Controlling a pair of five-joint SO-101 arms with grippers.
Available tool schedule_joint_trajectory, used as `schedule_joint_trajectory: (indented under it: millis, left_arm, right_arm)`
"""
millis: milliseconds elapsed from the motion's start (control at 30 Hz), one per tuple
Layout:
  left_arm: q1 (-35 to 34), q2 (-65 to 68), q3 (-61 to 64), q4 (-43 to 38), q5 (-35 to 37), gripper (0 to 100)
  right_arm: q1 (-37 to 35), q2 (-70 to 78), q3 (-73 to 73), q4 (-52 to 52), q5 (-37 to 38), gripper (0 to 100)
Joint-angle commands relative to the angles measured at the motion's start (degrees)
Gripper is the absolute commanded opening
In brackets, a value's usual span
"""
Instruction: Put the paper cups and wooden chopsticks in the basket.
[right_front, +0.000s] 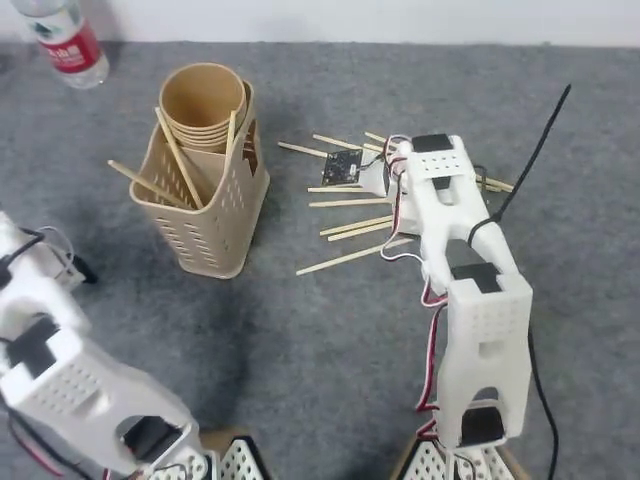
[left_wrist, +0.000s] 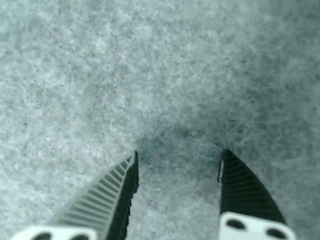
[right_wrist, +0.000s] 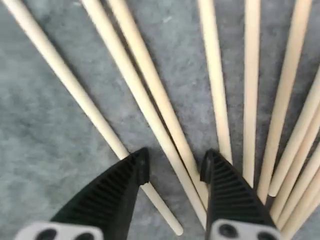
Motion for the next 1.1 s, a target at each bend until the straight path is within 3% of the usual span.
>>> schedule_joint_trajectory:
  millis: [0,167,267,433,800,1067]
  left_arm:
    - [1.85,-0.18,1.89,0.53,0.35,27]
    - [1.85,-0.18,1.89,0.53,0.35,27]
    - [1.85,-0.18,1.89,0.53,0.35,27]
    - [1.85,-0.18,1.89,0.53,0.35,27]
    - [1.85,-0.18,1.89,0.53,0.35,27]
    - [1.85,-0.18,1.89,0.53,0.35,27]
  right_arm:
    - [-0.48,0.31,-0.79,-1.1,1.23,16.0]
    - [-0.48,3.38,-0.79,-4.0,1.32,0.2]
    - [-0.48,3.82,-0.79,-3.91,1.32,3.9]
    - [-0.48,3.74,-2.46,-1.8,1.58,1.0]
    - [0.48,3.65,-33.49,27.74,2.9,0.9]
    - [1.98,3.56,-56.44,29.23,-13.19,0.9]
